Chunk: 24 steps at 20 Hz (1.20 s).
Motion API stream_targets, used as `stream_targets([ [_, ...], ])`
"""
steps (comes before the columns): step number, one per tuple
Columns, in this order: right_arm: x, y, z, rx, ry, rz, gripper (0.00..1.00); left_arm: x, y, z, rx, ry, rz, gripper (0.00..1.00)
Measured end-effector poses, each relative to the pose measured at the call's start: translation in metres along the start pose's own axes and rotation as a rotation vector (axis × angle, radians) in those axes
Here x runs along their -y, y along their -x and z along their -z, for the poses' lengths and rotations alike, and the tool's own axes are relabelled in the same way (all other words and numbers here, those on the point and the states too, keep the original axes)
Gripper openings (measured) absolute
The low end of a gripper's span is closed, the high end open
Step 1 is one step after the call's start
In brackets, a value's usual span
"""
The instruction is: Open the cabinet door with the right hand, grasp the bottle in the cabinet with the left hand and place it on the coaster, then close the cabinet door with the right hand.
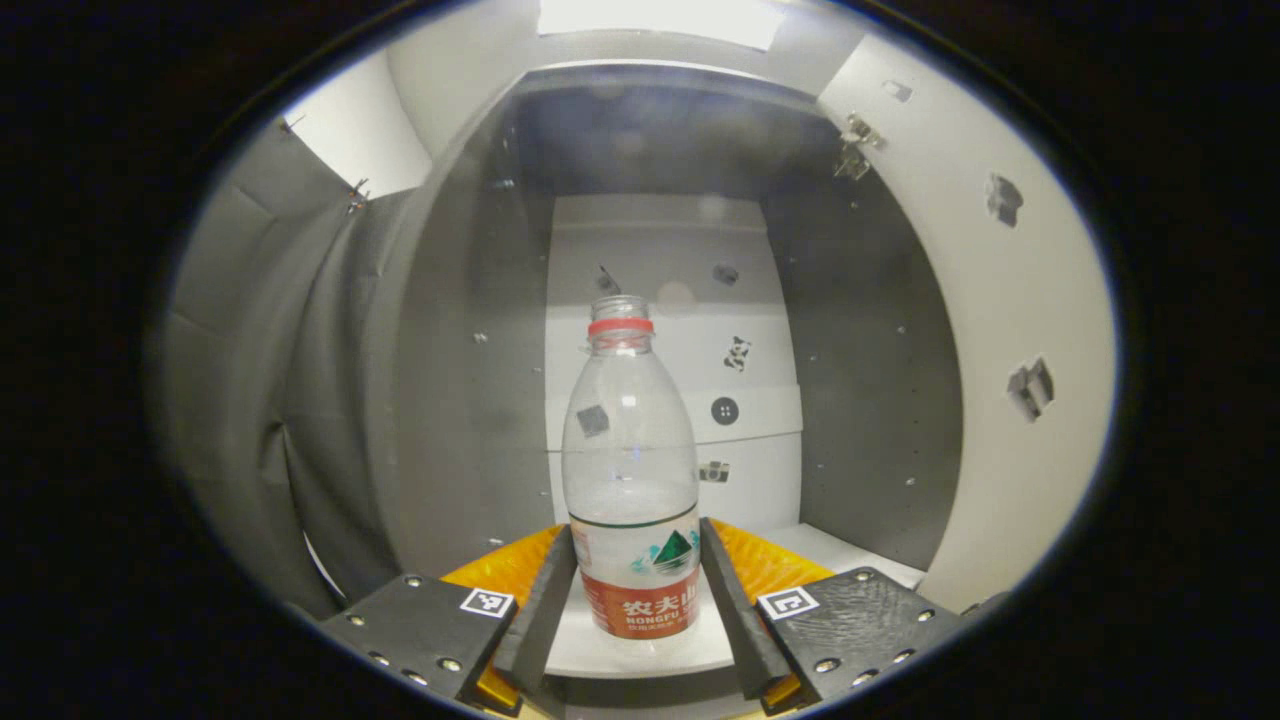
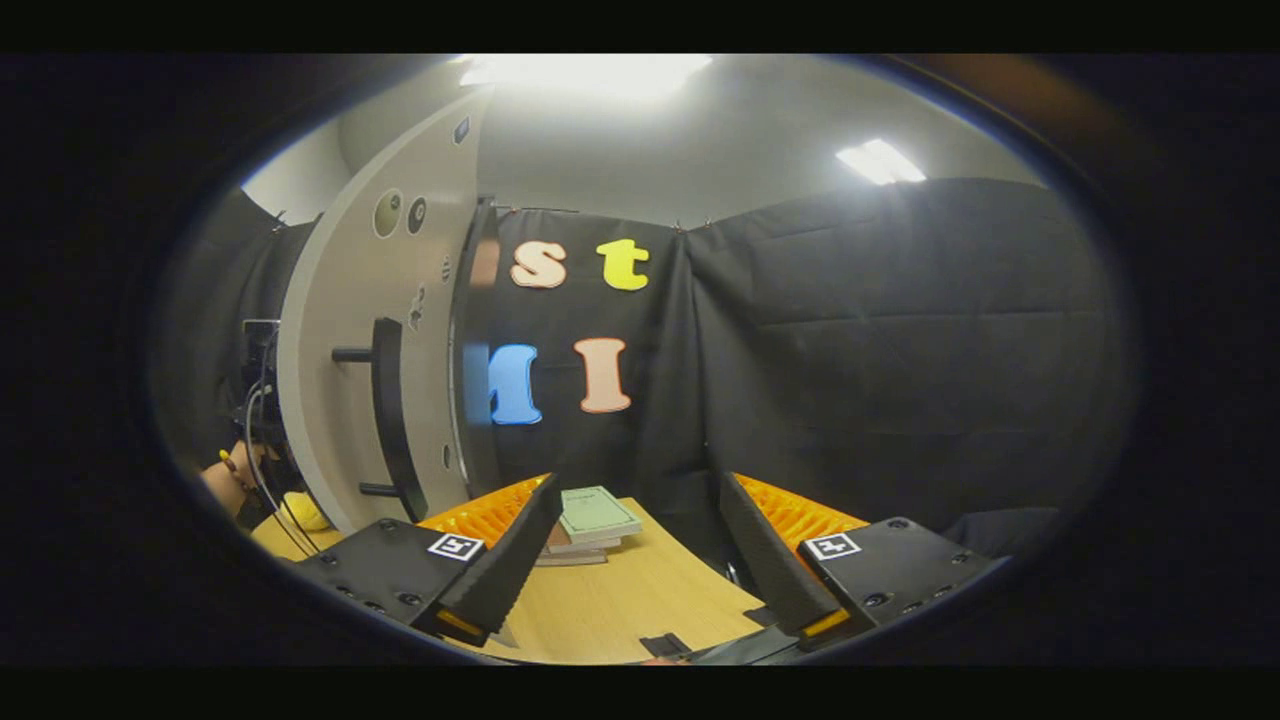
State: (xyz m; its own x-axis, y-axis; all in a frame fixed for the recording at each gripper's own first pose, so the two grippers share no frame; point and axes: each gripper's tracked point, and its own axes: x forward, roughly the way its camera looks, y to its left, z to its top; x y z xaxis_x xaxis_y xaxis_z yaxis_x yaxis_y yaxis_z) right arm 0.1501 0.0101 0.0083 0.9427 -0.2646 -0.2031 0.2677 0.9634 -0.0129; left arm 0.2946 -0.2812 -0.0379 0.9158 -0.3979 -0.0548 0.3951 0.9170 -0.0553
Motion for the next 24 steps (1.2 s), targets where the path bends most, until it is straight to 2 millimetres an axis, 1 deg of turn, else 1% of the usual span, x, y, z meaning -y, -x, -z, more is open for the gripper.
stream_targets([
  [2,-0.002,-0.002,-0.001,0.006,-0.007,-0.035,1.00,-0.005,0.027,-0.010,0.011,-0.016,-0.010,0.71],
  [5,-0.005,-0.003,0.002,0.006,-0.014,-0.088,1.00,-0.023,0.068,-0.016,0.010,-0.012,-0.036,0.73],
  [7,-0.008,-0.005,0.003,0.006,-0.020,-0.122,1.00,-0.033,0.095,-0.015,0.013,-0.023,-0.065,0.73],
  [10,-0.011,-0.009,0.004,0.010,-0.027,-0.162,1.00,-0.048,0.136,-0.009,0.012,-0.055,-0.099,0.74],
  [14,-0.015,-0.012,0.007,0.009,-0.039,-0.201,1.00,-0.071,0.187,0.017,-0.017,-0.056,-0.152,0.76],
  [15,-0.017,-0.014,0.008,0.005,-0.038,-0.210,1.00,-0.082,0.195,0.022,-0.024,-0.053,-0.163,0.75],
  [17,-0.017,-0.014,0.009,0.001,-0.032,-0.221,1.00,-0.092,0.217,0.039,-0.033,-0.052,-0.180,0.74],
  [18,-0.017,-0.015,0.009,0.002,-0.028,-0.223,0.97,-0.096,0.228,0.049,-0.039,-0.053,-0.189,0.73],
  [19,-0.017,-0.015,0.009,0.004,-0.023,-0.224,0.97,-0.099,0.237,0.058,-0.045,-0.048,-0.197,0.72],
  [20,-0.019,-0.015,0.009,0.005,-0.022,-0.227,1.00,-0.100,0.246,0.067,-0.049,-0.038,-0.200,0.72],
  [23,-0.022,-0.013,0.011,0.000,-0.028,-0.242,0.97,-0.108,0.265,0.094,-0.060,-0.011,-0.213,0.71],
  [24,-0.022,-0.013,0.014,-0.003,-0.028,-0.243,0.97,-0.110,0.273,0.102,-0.065,-0.005,-0.218,0.73],
])
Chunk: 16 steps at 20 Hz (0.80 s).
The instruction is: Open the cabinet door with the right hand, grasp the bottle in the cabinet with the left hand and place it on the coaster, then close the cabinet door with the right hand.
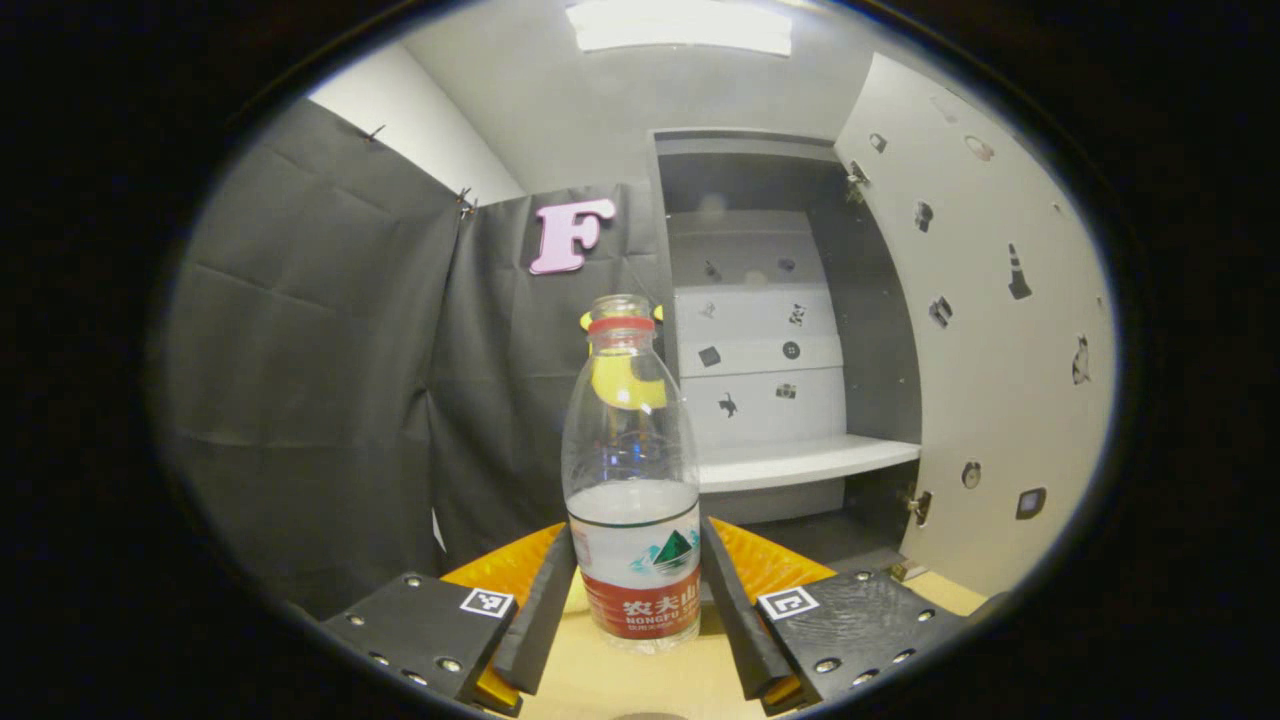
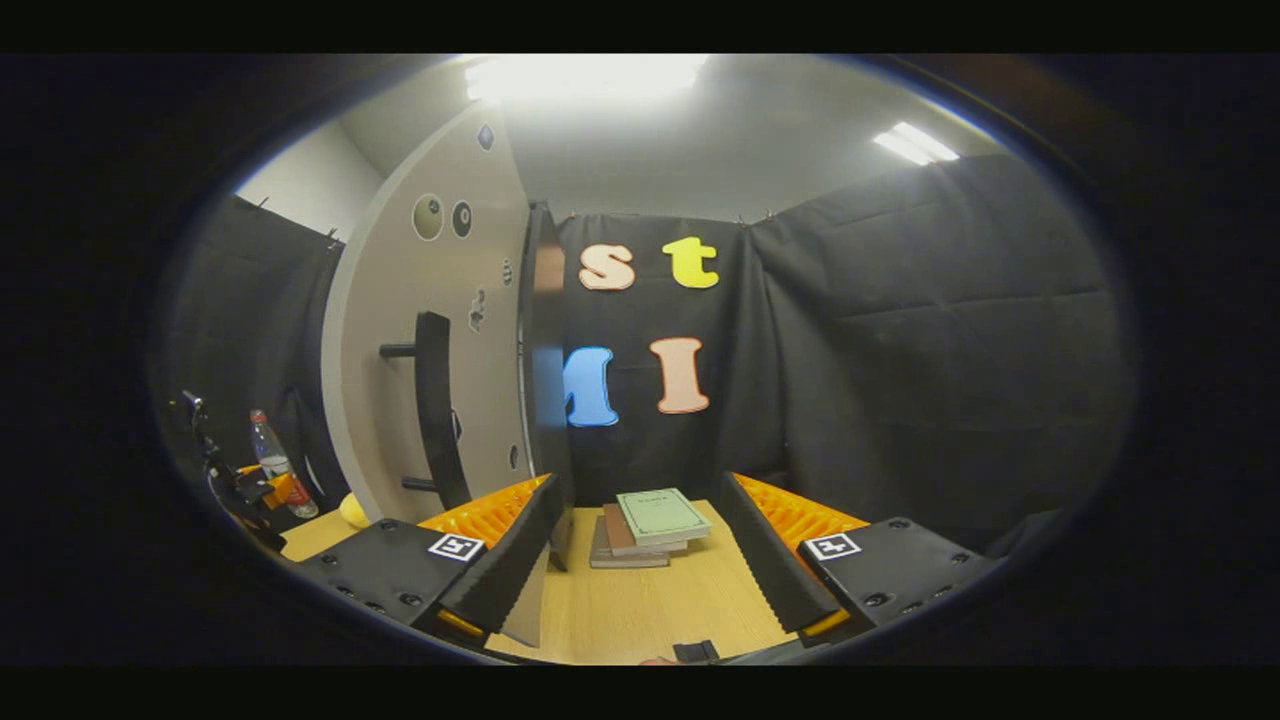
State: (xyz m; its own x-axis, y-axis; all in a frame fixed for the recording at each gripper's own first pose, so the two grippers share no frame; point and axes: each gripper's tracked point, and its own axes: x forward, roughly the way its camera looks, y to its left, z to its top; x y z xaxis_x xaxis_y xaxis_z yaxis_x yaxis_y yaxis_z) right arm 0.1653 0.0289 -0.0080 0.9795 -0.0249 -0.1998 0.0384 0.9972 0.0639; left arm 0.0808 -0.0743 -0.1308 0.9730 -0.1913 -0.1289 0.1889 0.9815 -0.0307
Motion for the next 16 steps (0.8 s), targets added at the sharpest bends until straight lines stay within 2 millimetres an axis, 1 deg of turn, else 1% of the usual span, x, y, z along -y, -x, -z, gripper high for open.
stream_targets([
  [1,0.000,0.000,0.002,-0.003,0.000,0.000,0.97,-0.003,0.006,0.011,-0.008,0.007,-0.003,0.73],
  [2,0.001,0.001,0.004,-0.006,-0.001,0.001,1.00,-0.004,0.011,0.022,-0.018,0.014,-0.003,0.73],
  [3,0.002,0.001,0.007,-0.014,0.000,0.005,0.97,-0.004,0.015,0.034,-0.028,0.021,0.002,0.73],
  [4,0.004,0.001,0.009,-0.018,-0.002,0.009,1.00,-0.003,0.018,0.045,-0.036,0.027,0.006,0.73],
  [5,0.005,0.001,0.010,-0.022,-0.005,0.010,0.97,-0.002,0.022,0.057,-0.047,0.029,0.008,0.71],
  [6,0.003,0.001,0.012,-0.026,-0.010,0.007,1.00,-0.003,0.025,0.071,-0.060,0.029,0.009,0.71],
  [7,0.003,0.001,0.012,-0.026,-0.013,0.007,0.96,-0.005,0.031,0.088,-0.074,0.025,0.000,0.71],
  [8,0.003,0.001,0.014,-0.027,-0.011,0.005,1.00,-0.007,0.034,0.102,-0.085,0.023,-0.009,0.71],
  [9,0.005,0.001,0.016,-0.026,-0.001,0.010,0.96,-0.009,0.038,0.116,-0.095,0.020,-0.016,0.73],
  [10,0.008,0.002,0.018,-0.027,0.012,0.019,0.96,-0.008,0.042,0.130,-0.111,0.015,-0.022,0.73],
  [11,0.010,0.003,0.021,-0.032,0.023,0.025,0.96,-0.008,0.045,0.143,-0.124,0.011,-0.027,0.71],
  [12,0.011,0.004,0.027,-0.041,0.029,0.027,0.96,-0.008,0.048,0.155,-0.139,0.012,-0.034,0.73],
  [13,0.010,0.004,0.030,-0.051,0.031,0.024,0.99,-0.007,0.051,0.168,-0.151,0.020,-0.033,0.71],
  [14,0.010,0.004,0.031,-0.056,0.035,0.023,0.96,-0.006,0.052,0.178,-0.161,0.028,-0.039,0.74],
  [16,0.012,0.004,0.033,-0.062,0.055,0.026,0.96,-0.006,0.054,0.195,-0.173,0.026,-0.056,0.74],
])
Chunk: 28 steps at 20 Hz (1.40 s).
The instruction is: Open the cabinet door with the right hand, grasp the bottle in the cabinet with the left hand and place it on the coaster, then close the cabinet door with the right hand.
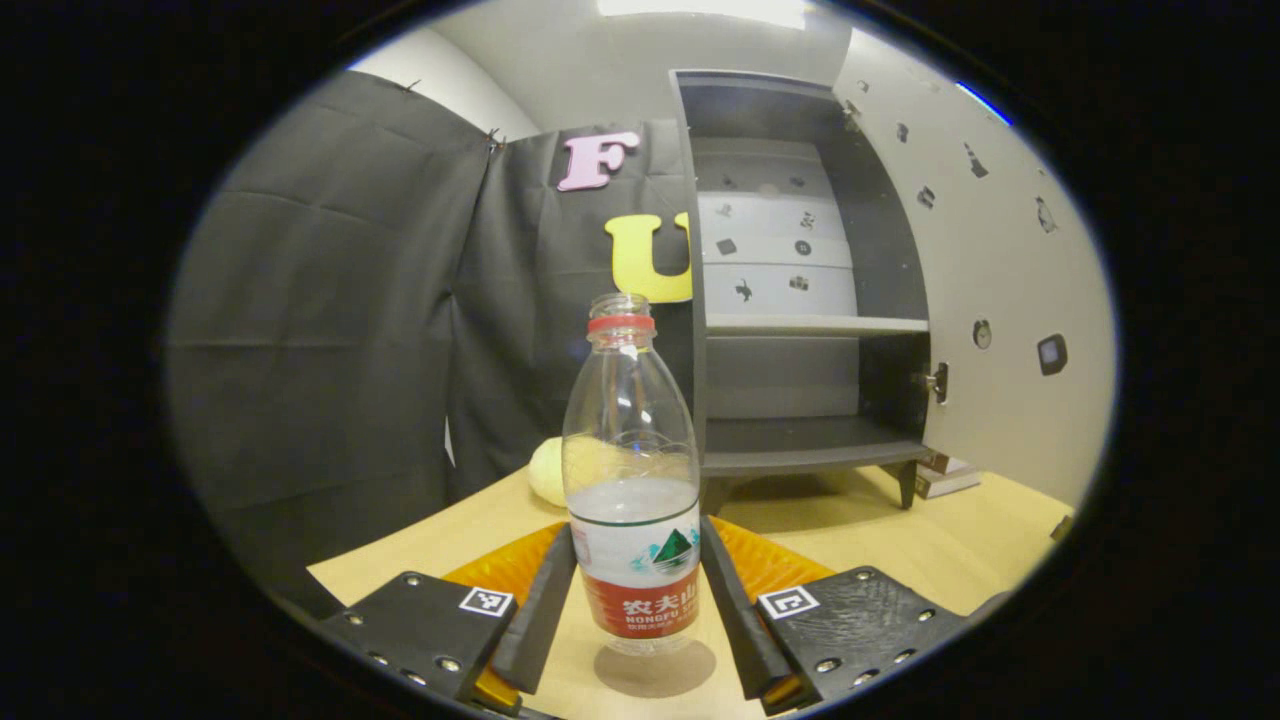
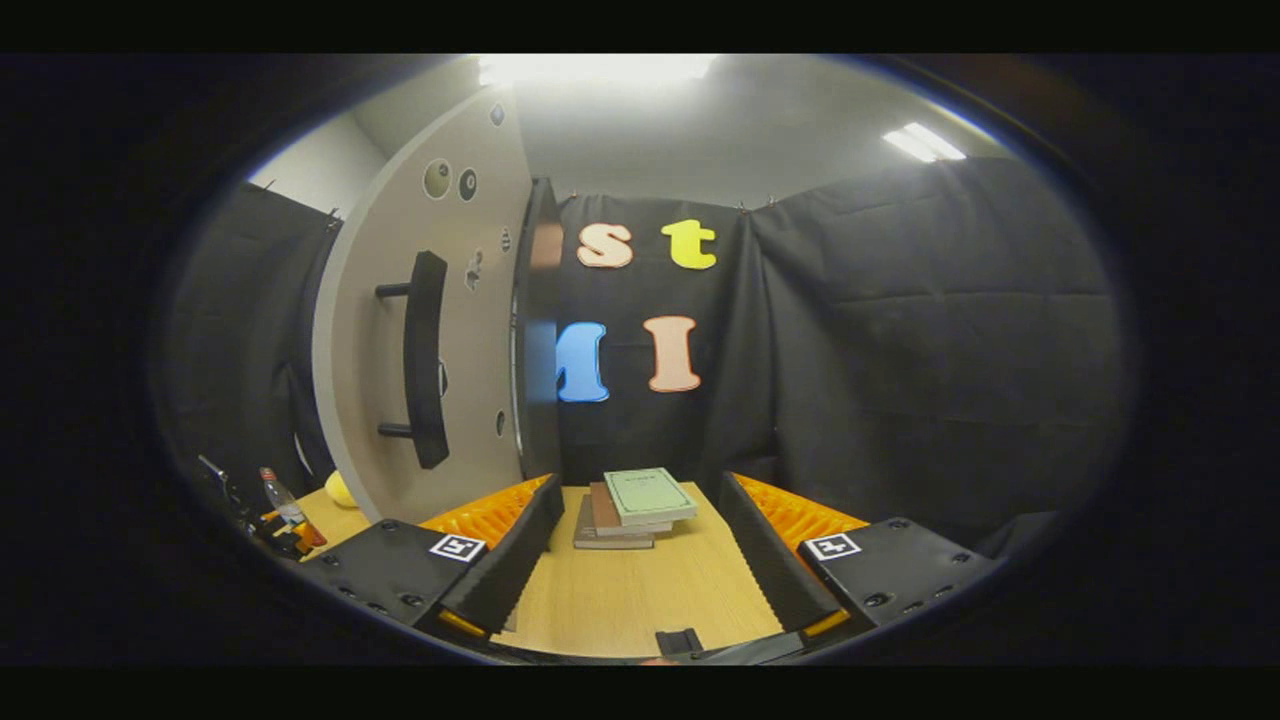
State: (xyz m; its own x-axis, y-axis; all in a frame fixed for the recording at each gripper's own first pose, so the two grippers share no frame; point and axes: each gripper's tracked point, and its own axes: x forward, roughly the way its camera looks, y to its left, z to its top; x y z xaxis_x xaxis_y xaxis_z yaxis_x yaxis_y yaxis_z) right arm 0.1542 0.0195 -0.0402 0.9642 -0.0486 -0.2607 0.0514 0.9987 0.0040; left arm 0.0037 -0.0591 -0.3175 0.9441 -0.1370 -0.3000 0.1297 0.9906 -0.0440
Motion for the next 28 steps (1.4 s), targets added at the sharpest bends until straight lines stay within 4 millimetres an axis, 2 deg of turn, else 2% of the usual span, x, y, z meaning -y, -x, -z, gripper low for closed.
stream_targets([
  [1,0.001,-0.001,0.001,-0.005,0.013,0.004,0.96,-0.001,-0.001,0.006,0.002,0.000,-0.011,0.72],
  [5,-0.004,-0.001,0.004,-0.018,0.032,-0.012,1.00,0.002,-0.006,0.027,0.002,0.013,-0.030,0.73],
  [6,-0.004,-0.001,0.005,-0.020,0.042,-0.012,1.00,0.002,-0.008,0.033,0.000,0.017,-0.034,0.71],
  [7,-0.004,-0.001,0.005,-0.021,0.053,-0.013,0.97,0.002,-0.007,0.037,-0.002,0.020,-0.043,0.73],
  [8,-0.005,-0.001,0.005,-0.022,0.060,-0.015,1.00,0.002,-0.007,0.041,-0.004,0.024,-0.050,0.73],
  [9,-0.005,0.000,0.005,-0.024,0.066,-0.019,0.97,0.003,-0.006,0.048,-0.006,0.029,-0.053,0.74],
  [11,-0.006,0.000,0.006,-0.026,0.075,-0.025,1.00,0.007,-0.006,0.057,-0.013,0.031,-0.058,0.72],
  [13,-0.009,0.000,0.006,-0.025,0.078,-0.033,1.00,0.010,-0.002,0.069,-0.038,0.035,-0.066,0.74],
  [14,-0.008,0.000,0.006,-0.023,0.077,-0.034,0.97,0.010,-0.001,0.067,-0.027,0.030,-0.072,0.72],
  [16,-0.011,0.000,0.005,-0.019,0.076,-0.046,1.00,0.012,0.004,0.068,-0.027,0.021,-0.079,0.72],
  [17,-0.013,0.000,0.005,-0.019,0.078,-0.050,0.97,0.014,0.007,0.070,-0.031,0.020,-0.076,0.79],
  [18,-0.013,0.001,0.005,-0.016,0.079,-0.054,1.00,0.016,0.009,0.073,-0.042,0.016,-0.077,0.72],
  [21,-0.015,-0.001,0.004,-0.010,0.067,-0.069,1.00,0.016,0.013,0.079,-0.079,-0.003,-0.083,0.79],
  [27,-0.012,-0.002,-0.003,0.017,0.057,-0.064,1.00,0.016,0.031,0.060,-0.073,-0.038,-0.090,0.79],
  [28,-0.013,-0.003,-0.004,0.021,0.053,-0.065,0.97,0.016,0.033,0.055,-0.069,-0.039,-0.089,0.79],
])
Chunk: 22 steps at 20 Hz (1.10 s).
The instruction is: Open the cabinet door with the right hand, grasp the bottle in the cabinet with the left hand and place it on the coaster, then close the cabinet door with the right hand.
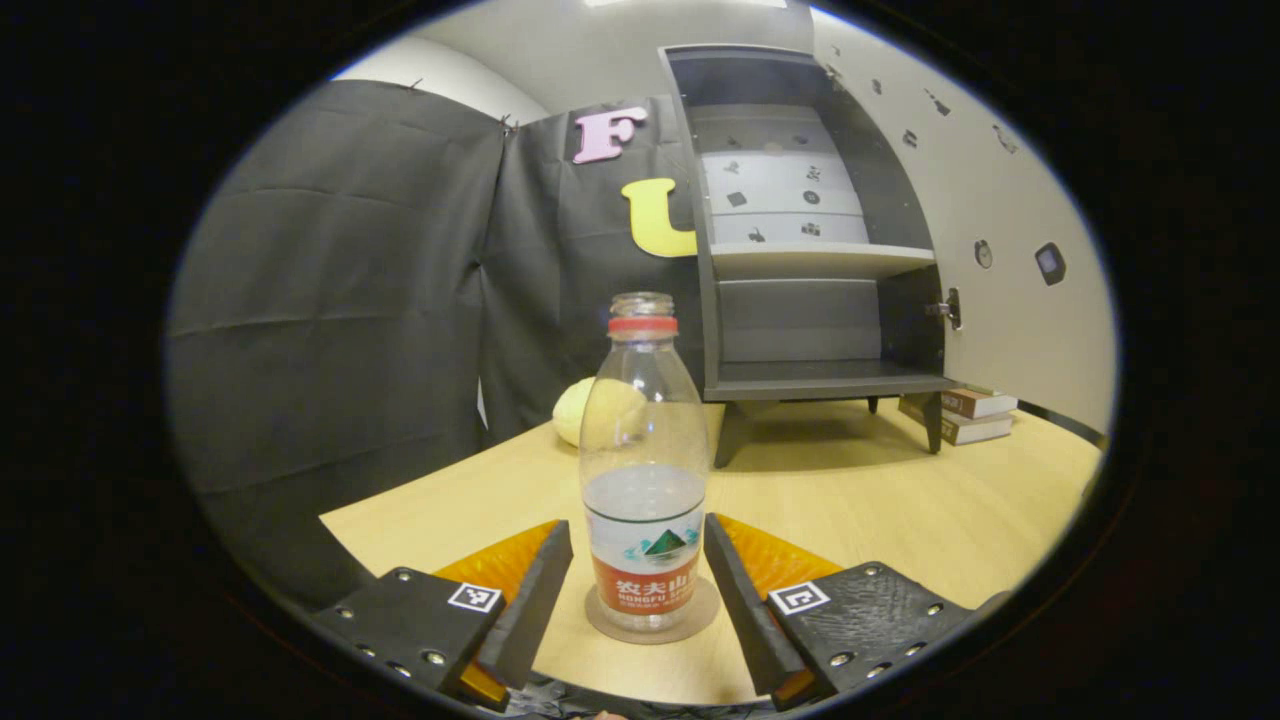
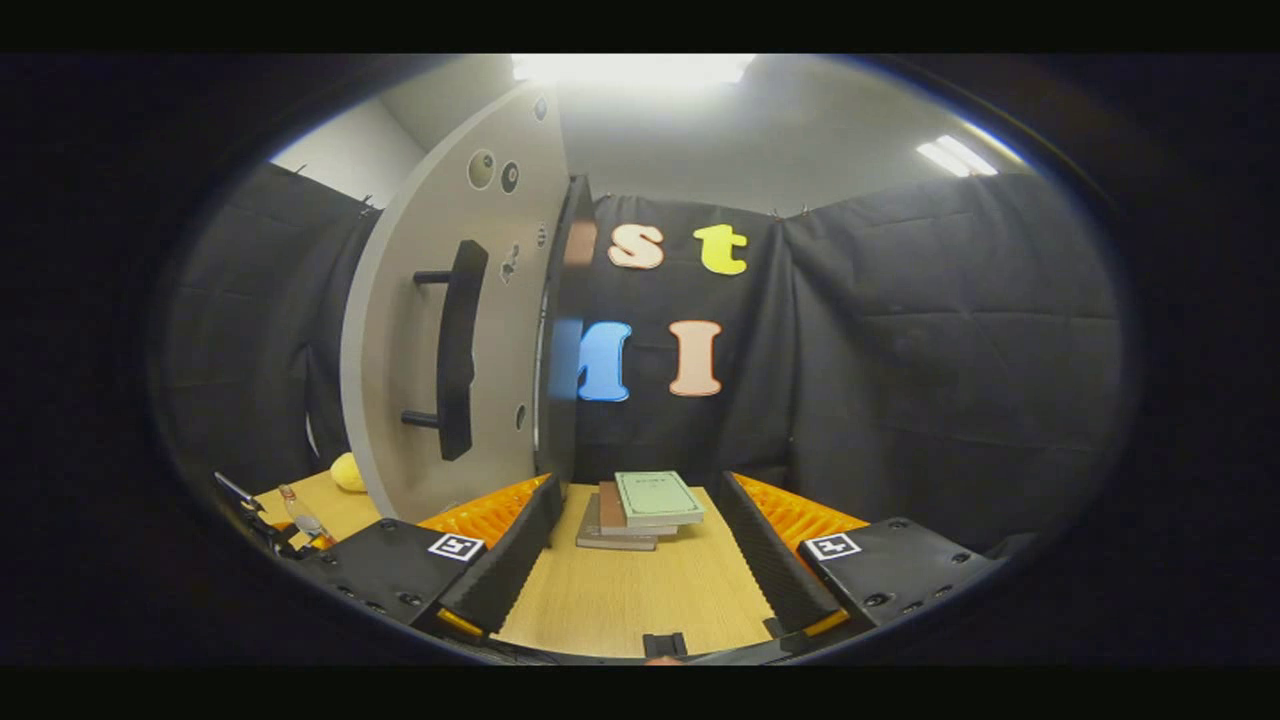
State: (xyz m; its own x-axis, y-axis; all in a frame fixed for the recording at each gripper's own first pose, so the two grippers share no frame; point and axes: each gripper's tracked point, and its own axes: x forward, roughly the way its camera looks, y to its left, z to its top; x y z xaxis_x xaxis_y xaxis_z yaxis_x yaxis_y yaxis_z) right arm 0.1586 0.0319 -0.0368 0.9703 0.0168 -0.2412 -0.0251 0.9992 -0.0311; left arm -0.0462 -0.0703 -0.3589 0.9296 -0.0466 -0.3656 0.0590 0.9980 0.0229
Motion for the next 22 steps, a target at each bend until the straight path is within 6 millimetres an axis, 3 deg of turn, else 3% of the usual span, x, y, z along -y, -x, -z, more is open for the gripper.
stream_targets([
  [2,0.001,-0.001,-0.004,0.010,-0.011,-0.004,1.00,0.002,0.009,-0.019,0.016,0.005,-0.001,0.82],
  [4,0.000,-0.003,-0.008,0.016,-0.036,-0.012,1.00,-0.005,0.034,-0.042,0.036,0.000,-0.008,0.79],
  [11,-0.009,-0.017,-0.031,0.036,-0.111,-0.060,1.00,-0.021,0.071,-0.146,0.098,0.005,-0.036,0.81],
  [14,-0.011,-0.020,-0.044,0.056,-0.141,-0.064,1.00,-0.010,0.079,-0.189,0.119,-0.004,0.041,0.80],
  [18,-0.011,-0.023,-0.056,0.057,-0.155,-0.054,0.94,-0.012,0.078,-0.240,0.157,-0.005,0.071,0.79],
  [22,-0.016,-0.023,-0.060,0.052,-0.137,-0.029,0.94,-0.010,0.069,-0.272,0.199,-0.034,0.089,0.79],
])
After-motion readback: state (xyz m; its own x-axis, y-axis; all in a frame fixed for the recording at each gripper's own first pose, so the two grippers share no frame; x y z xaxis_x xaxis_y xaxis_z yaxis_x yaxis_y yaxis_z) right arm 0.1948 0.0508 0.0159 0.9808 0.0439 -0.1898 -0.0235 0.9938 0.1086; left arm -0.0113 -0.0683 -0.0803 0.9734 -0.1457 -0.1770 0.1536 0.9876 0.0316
